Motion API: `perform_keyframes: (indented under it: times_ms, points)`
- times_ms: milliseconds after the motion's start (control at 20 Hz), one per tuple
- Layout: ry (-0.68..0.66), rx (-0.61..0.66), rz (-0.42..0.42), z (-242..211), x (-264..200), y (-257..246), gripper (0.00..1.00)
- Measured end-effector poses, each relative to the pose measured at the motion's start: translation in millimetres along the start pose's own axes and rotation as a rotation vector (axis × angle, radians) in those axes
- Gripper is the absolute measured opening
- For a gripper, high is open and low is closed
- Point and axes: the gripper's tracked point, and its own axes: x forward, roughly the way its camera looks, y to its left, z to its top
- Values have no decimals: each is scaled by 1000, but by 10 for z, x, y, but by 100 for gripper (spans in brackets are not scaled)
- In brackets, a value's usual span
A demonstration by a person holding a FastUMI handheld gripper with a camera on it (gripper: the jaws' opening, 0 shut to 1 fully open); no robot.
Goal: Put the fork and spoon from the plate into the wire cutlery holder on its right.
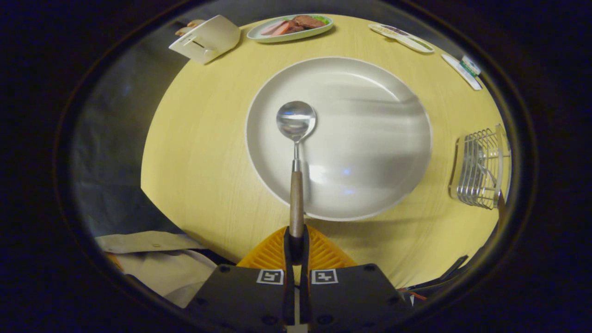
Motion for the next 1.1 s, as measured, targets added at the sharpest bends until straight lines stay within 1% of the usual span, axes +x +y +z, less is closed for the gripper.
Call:
perform_keyframes:
  times_ms: [200, 350, 650, 800, 900, 1100]
  points:
    - [-24, 12, 9, 13, -109, 2, 8]
    - [-50, 11, 0, 43, -182, -41, 8]
    - [-101, 33, 28, 76, -305, -101, 8]
    - [-122, 64, 63, 97, -391, -84, 8]
    - [-127, 89, 70, 116, -461, -111, 8]
    - [-147, 119, 48, 105, -642, -276, 8]
